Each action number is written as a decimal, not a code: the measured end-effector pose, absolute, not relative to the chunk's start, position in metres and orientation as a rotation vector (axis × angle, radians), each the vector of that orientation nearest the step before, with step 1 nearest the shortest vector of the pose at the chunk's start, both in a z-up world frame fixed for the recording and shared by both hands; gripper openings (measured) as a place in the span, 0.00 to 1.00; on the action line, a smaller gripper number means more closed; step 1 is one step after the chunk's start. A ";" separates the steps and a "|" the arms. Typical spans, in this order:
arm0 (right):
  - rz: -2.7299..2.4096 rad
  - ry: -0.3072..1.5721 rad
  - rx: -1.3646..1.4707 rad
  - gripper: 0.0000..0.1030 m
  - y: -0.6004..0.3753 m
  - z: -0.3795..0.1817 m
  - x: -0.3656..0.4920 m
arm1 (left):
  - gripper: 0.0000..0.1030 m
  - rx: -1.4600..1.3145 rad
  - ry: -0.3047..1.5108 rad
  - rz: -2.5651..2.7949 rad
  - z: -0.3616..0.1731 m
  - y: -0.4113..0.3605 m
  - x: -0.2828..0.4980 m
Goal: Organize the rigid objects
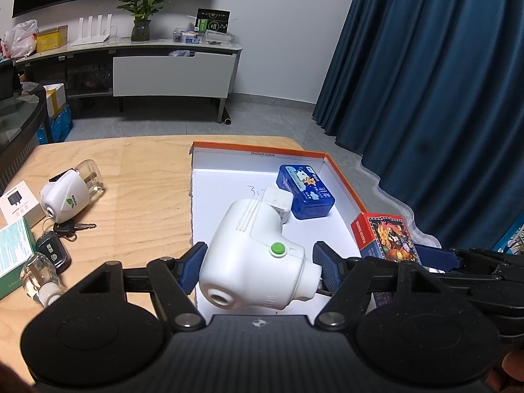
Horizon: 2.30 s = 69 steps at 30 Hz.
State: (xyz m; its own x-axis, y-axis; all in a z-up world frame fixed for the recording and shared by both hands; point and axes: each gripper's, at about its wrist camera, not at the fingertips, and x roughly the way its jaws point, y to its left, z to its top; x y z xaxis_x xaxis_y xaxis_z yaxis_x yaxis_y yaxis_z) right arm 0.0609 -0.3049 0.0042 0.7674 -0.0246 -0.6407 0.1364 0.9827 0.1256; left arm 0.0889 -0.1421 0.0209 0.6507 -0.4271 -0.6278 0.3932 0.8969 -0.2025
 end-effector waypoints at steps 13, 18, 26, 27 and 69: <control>-0.087 0.694 0.167 0.71 -0.304 0.004 0.062 | 0.70 -0.057 0.730 -0.463 0.020 -0.140 0.090; -0.087 0.694 0.167 0.71 -0.304 0.003 0.062 | 0.70 -0.058 0.731 -0.463 0.020 -0.139 0.090; -0.087 0.695 0.166 0.71 -0.304 0.003 0.062 | 0.70 -0.059 0.731 -0.463 0.020 -0.139 0.090; -0.087 0.695 0.167 0.71 -0.304 0.003 0.062 | 0.70 -0.059 0.731 -0.463 0.020 -0.139 0.090; -0.052 0.856 0.102 0.71 -0.331 -0.021 0.137 | 0.70 0.011 0.821 -0.480 -0.010 -0.163 0.145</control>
State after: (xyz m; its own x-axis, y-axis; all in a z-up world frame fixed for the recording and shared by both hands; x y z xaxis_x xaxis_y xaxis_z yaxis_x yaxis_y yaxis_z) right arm 0.1368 -0.3311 -0.0210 0.6546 -0.0042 -0.7560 0.0866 0.9938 0.0694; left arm 0.1453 -0.1634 -0.0104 0.5809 -0.4070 -0.7049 0.4154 0.8930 -0.1733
